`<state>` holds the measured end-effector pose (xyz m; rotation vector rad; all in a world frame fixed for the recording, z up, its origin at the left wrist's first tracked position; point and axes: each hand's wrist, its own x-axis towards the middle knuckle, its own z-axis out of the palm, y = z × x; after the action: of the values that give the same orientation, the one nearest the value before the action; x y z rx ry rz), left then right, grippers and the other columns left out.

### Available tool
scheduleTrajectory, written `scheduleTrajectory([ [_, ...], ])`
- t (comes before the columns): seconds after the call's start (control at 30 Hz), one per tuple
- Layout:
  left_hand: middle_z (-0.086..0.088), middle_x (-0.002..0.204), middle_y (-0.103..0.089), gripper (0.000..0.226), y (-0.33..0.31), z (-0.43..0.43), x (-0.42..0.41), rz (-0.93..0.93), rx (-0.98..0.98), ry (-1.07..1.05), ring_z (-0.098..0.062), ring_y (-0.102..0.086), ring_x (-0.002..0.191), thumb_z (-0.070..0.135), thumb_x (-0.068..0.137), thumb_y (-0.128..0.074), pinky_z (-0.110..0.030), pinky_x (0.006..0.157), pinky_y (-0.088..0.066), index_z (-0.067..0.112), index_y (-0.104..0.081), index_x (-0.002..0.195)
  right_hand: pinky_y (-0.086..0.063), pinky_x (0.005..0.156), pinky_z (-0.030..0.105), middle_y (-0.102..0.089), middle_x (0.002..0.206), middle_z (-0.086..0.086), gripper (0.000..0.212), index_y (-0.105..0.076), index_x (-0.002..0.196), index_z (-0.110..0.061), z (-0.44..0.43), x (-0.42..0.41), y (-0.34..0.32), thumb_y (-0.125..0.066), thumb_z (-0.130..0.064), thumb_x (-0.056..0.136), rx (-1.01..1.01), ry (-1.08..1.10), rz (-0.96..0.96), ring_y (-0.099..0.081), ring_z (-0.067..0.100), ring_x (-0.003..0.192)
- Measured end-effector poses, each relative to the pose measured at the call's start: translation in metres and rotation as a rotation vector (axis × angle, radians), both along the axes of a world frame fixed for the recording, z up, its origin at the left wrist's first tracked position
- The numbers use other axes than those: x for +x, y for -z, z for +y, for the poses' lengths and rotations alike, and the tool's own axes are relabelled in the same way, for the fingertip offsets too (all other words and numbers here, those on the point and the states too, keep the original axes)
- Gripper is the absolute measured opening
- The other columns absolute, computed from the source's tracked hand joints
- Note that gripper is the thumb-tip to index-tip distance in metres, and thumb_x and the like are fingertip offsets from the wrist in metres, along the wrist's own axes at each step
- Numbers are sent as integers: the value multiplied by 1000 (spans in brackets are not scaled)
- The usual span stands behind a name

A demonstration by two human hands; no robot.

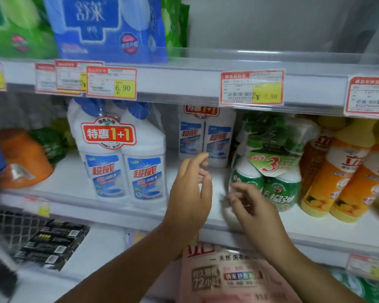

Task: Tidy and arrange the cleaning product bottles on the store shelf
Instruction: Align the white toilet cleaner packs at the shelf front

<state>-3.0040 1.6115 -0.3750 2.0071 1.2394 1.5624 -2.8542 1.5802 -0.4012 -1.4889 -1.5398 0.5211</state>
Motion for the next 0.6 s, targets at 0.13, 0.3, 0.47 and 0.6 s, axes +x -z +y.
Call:
scheduleTrajectory([
  [0.13, -3, 111, -42, 36, -5, -15, -77, -155, 243, -391, -16, -46, 100, 5, 80, -62, -16, 90, -37, 7, -48, 113, -47, 96, 26, -63, 115, -13, 42, -52, 125, -33, 16, -52, -8, -66, -23, 87, -67, -146, 41, -58, -3, 102],
  [0.3, -7, 130, -48, 70, 23, 19, -167, -238, -373, -459, -26, -43, 122, 20, 67, -74, -39, 103, -38, 22, -44, 131, -41, 96, 17, -51, 128, -18, 81, -27, 145, -31, 40, -122, -20, -75, -26, 80, -112, -277, 90, -50, -7, 113],
  [0.47, 7, 109, -63, 45, 34, 21, -174, -44, -458, -346, -13, -60, 95, 28, 70, -71, -29, 77, -47, 31, -54, 112, -50, 81, 24, -65, 111, -13, 55, -41, 130, -32, 45, -135, -22, -70, -23, 84, -74, -163, 73, -63, 6, 99],
  [0.6, 18, 97, -60, 40, 26, 22, -149, 76, -413, -263, -2, -55, 83, 32, 77, -75, -18, 69, -39, 29, -53, 110, -50, 85, 29, -65, 113, -14, 49, -43, 128, -30, 41, -107, -20, -67, -21, 86, -38, -48, 55, -62, 7, 99],
])
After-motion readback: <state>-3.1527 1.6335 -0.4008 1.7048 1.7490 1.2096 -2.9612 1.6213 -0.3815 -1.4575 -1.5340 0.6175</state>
